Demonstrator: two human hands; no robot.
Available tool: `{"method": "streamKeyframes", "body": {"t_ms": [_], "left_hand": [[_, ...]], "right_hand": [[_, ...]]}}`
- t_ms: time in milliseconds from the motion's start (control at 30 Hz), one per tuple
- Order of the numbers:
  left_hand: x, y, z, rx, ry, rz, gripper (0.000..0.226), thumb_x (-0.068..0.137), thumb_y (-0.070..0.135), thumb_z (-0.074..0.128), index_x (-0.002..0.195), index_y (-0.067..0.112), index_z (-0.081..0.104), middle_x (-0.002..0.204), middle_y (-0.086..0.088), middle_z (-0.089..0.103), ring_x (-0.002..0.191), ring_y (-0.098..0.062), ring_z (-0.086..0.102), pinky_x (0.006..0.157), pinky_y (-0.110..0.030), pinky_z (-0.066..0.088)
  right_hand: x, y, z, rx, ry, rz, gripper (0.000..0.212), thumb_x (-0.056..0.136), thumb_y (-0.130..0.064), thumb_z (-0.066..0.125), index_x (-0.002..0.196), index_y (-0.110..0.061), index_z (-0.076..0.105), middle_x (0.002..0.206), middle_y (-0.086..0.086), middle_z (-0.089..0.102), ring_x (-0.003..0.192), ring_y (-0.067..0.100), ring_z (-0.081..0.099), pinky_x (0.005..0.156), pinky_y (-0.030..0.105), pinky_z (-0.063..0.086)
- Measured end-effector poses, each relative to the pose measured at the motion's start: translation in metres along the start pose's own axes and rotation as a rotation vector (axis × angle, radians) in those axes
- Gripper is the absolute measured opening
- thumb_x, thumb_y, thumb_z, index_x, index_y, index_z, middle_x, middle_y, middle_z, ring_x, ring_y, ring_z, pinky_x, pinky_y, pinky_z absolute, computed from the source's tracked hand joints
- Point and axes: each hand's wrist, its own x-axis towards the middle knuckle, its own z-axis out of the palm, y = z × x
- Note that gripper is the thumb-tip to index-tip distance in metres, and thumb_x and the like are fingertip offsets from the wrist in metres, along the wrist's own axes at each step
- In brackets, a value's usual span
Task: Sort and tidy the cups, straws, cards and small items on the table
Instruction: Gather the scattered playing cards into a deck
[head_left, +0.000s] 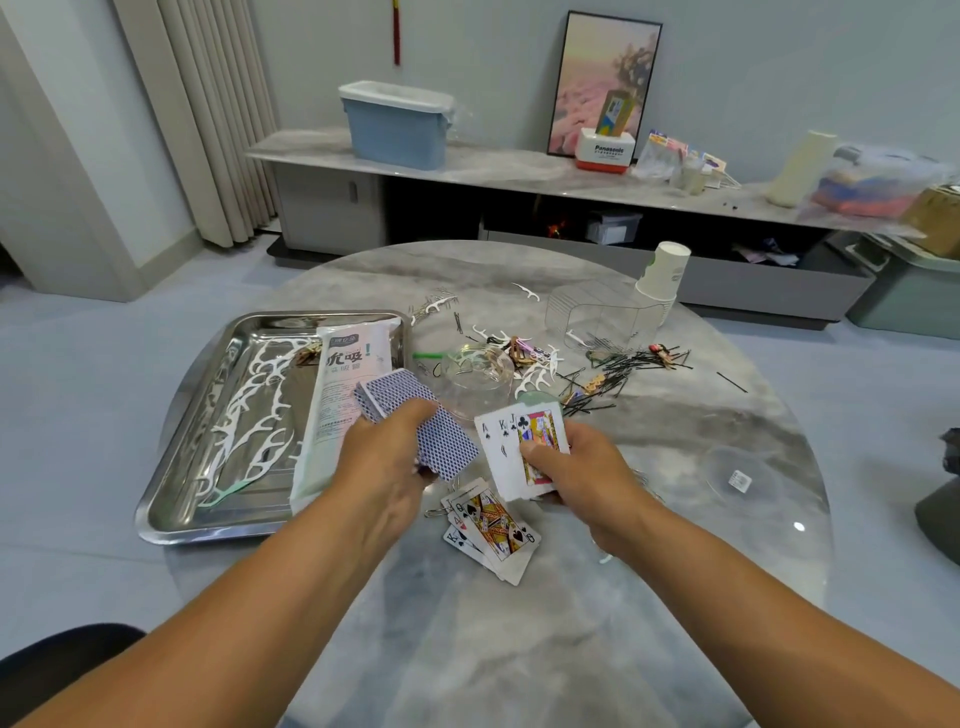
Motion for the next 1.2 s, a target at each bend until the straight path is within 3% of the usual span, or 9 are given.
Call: {"method": "streamKeyframes", "body": {"t_ms": [100, 200, 467, 533, 600, 700, 867, 967, 1200], "left_hand": [[0.008, 0.011, -0.004, -0.022, 0.026, -0.012, 0.032, 0.091, -0.007, 0.060, 0.122, -0.001, 0.055, 0.107, -0.016, 0.068, 0.091, -0.029, 0.068, 0.061, -0.039, 0.060], [0.011, 0.008, -0.005, 0.030, 0.015, -0.018, 0.034, 0.089, -0.011, 0.063, 0.121, -0.001, 0.057, 0.111, -0.017, 0.069, 0.091, -0.031, 0.069, 0.050, -0.033, 0.057], [0.005, -0.002, -0.003, 0.143, -0.044, 0.038, 0.038, 0.078, -0.011, 0.077, 0.112, 0.002, 0.065, 0.101, -0.016, 0.076, 0.089, -0.035, 0.075, 0.084, -0.055, 0.060], [0.005, -0.001, -0.004, 0.170, -0.043, 0.055, 0.036, 0.076, -0.010, 0.078, 0.108, 0.003, 0.066, 0.099, -0.015, 0.077, 0.087, -0.035, 0.075, 0.084, -0.056, 0.059], [0.003, -0.002, -0.004, 0.207, -0.048, 0.075, 0.037, 0.075, -0.008, 0.080, 0.107, 0.003, 0.067, 0.100, -0.014, 0.077, 0.090, -0.036, 0.075, 0.086, -0.056, 0.059], [-0.002, -0.008, -0.002, 0.241, -0.084, 0.096, 0.036, 0.075, -0.006, 0.081, 0.108, 0.003, 0.068, 0.101, -0.015, 0.076, 0.089, -0.034, 0.074, 0.081, -0.050, 0.061], [-0.006, -0.013, 0.004, 0.088, -0.218, -0.084, 0.019, 0.096, 0.015, 0.065, 0.111, 0.002, 0.064, 0.097, -0.019, 0.077, 0.084, -0.032, 0.076, 0.069, -0.048, 0.062], [-0.003, -0.014, 0.004, 0.099, -0.218, -0.049, 0.015, 0.100, 0.004, 0.053, 0.112, 0.002, 0.061, 0.091, -0.015, 0.078, 0.079, -0.026, 0.077, 0.067, -0.043, 0.063], [-0.003, -0.015, 0.001, 0.173, -0.208, 0.075, 0.030, 0.083, -0.008, 0.072, 0.111, 0.003, 0.067, 0.099, -0.015, 0.077, 0.085, -0.033, 0.076, 0.068, -0.048, 0.062]], "right_hand": [[-0.003, 0.011, 0.004, -0.281, -0.055, -0.032, 0.015, 0.100, -0.015, 0.061, 0.106, -0.029, 0.063, 0.093, -0.011, 0.074, 0.075, 0.006, 0.072, 0.060, 0.024, 0.055], [-0.004, 0.025, 0.011, -0.643, -0.098, -0.101, 0.034, 0.100, -0.020, 0.057, 0.133, -0.028, 0.054, 0.120, -0.002, 0.067, 0.101, 0.017, 0.066, 0.078, 0.028, 0.051], [-0.003, 0.038, 0.022, -1.174, 0.042, -0.362, 0.024, 0.096, -0.014, 0.059, 0.119, -0.015, 0.065, 0.121, 0.007, 0.057, 0.107, 0.028, 0.059, 0.078, 0.032, 0.048], [-0.003, 0.030, 0.021, -0.996, 0.118, -0.344, 0.030, 0.099, -0.008, 0.049, 0.120, -0.016, 0.069, 0.114, 0.008, 0.065, 0.098, 0.026, 0.064, 0.079, 0.036, 0.054], [-0.007, 0.013, 0.020, -0.484, 0.128, -0.258, 0.030, 0.105, -0.016, 0.043, 0.122, -0.018, 0.068, 0.107, 0.005, 0.069, 0.090, 0.022, 0.069, 0.076, 0.040, 0.060], [-0.010, -0.005, 0.017, 0.115, -0.067, -0.124, 0.022, 0.100, -0.037, 0.060, 0.111, -0.021, 0.071, 0.101, 0.005, 0.074, 0.086, 0.022, 0.075, 0.067, 0.033, 0.062], [-0.015, -0.001, 0.018, 0.176, -0.177, -0.078, 0.023, 0.087, -0.018, 0.079, 0.105, -0.005, 0.070, 0.091, 0.012, 0.078, 0.076, 0.019, 0.076, 0.057, 0.025, 0.056], [-0.014, -0.002, 0.014, 0.248, -0.136, -0.020, 0.029, 0.087, -0.019, 0.079, 0.107, -0.002, 0.066, 0.090, 0.010, 0.078, 0.074, 0.019, 0.074, 0.058, 0.029, 0.059], [-0.015, -0.005, 0.012, 0.266, -0.206, 0.000, 0.027, 0.084, -0.014, 0.080, 0.108, -0.005, 0.071, 0.098, 0.013, 0.078, 0.081, 0.025, 0.075, 0.062, 0.033, 0.061]]}}
